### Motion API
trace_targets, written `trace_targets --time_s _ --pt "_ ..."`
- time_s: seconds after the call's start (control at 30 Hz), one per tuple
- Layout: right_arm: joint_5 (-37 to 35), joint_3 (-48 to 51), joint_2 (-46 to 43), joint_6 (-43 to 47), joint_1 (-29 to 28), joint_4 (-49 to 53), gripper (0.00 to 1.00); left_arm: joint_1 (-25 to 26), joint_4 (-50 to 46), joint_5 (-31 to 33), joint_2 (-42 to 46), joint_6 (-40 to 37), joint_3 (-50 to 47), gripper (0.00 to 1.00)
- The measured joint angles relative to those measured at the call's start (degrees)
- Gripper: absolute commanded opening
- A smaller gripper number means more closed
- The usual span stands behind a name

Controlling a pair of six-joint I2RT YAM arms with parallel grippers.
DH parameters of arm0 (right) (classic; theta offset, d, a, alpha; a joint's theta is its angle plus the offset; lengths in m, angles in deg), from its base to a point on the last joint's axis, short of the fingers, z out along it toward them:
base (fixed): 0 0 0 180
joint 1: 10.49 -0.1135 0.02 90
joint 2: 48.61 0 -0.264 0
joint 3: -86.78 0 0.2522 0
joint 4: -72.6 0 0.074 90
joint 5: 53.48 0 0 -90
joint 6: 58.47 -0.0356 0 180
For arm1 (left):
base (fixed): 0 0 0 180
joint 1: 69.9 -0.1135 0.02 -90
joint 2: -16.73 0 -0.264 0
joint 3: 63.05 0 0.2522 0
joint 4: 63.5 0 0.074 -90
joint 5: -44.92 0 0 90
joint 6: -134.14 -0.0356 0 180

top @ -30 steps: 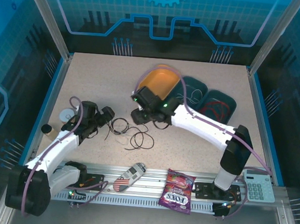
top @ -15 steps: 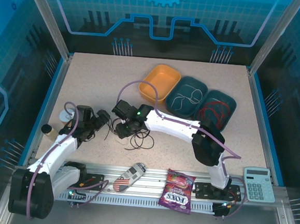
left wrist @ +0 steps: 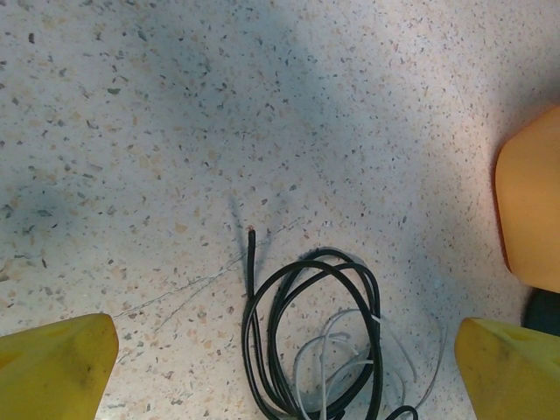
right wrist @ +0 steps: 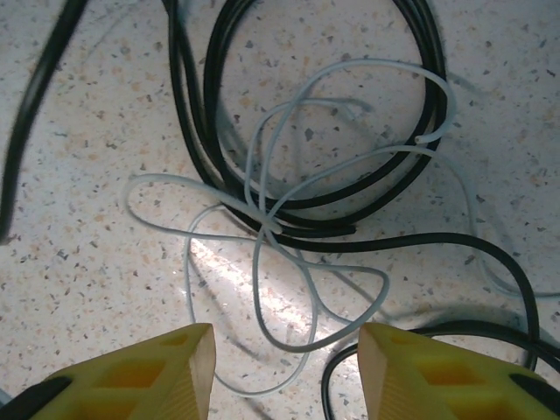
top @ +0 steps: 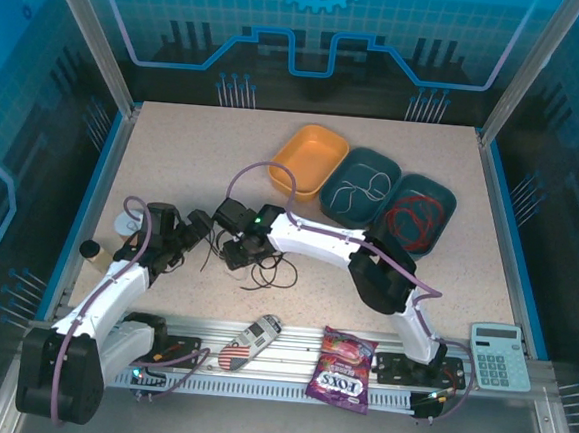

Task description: Untangle the cables

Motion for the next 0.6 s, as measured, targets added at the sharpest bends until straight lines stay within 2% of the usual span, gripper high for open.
trace_targets --time_s 0.2,0.37,0.6 --pt "-1.5 -0.1 0.8 -0.2 0.8 -0.1 0.38 0.0 0.7 -0.7 0.0 0.0 -0.5 0.99" --pt "-2.5 -0.1 1.0 0.2 1.3 -0.1 0.23 0.0 1.0 -0.8 -0.1 0.0 -0.8 0.99" --pt "-3.2 -0.2 1.0 2.3 1.6 -0.1 0.09 0.0 3.3 -3.3 -1.1 -0.1 -0.8 0.99"
